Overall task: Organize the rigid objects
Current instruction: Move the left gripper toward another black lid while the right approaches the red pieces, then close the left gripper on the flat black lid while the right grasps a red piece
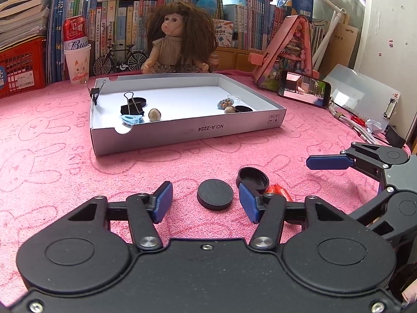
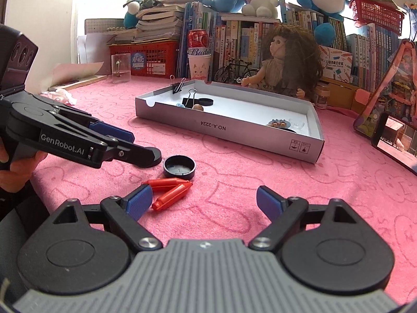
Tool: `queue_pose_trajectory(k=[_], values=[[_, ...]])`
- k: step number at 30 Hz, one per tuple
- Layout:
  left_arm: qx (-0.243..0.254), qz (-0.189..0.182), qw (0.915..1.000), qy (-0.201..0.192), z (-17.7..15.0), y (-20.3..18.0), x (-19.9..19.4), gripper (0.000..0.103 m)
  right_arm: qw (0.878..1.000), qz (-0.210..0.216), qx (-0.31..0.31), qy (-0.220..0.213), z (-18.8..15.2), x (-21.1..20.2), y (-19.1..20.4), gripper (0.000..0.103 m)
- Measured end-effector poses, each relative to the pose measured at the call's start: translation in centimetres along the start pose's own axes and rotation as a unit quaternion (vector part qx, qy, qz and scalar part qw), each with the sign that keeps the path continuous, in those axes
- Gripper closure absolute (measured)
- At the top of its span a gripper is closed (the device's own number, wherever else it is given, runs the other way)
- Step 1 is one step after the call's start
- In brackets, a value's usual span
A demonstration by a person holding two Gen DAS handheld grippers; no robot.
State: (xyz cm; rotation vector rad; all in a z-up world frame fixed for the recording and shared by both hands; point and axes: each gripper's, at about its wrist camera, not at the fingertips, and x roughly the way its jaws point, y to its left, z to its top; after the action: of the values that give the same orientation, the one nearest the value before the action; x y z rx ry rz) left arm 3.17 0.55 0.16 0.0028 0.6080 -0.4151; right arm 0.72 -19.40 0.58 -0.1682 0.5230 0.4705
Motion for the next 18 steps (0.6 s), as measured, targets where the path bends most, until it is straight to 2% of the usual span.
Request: queue_pose_trajectory(k=[6, 12, 18], values=[[0.001, 0.006, 1.0, -0.003, -0.1, 0.0, 0.2, 0.052, 0.999, -0.033, -0.005, 0.001, -0.3, -0.1, -0.2, 0.01], [-0.002, 0.008, 0.9999, -0.005, -0.1, 0.0, 0.3, 0.053, 0.997, -0.08, 0.013, 0.004, 0.0, 0.4, -1.1, 0.01], [-0.003, 0.009, 0.9999, -0.006, -0.1, -0.1, 0.4, 0.053, 0.994, -0.104, 0.035, 0.011, 0.0, 0.8, -2.1, 0.01]])
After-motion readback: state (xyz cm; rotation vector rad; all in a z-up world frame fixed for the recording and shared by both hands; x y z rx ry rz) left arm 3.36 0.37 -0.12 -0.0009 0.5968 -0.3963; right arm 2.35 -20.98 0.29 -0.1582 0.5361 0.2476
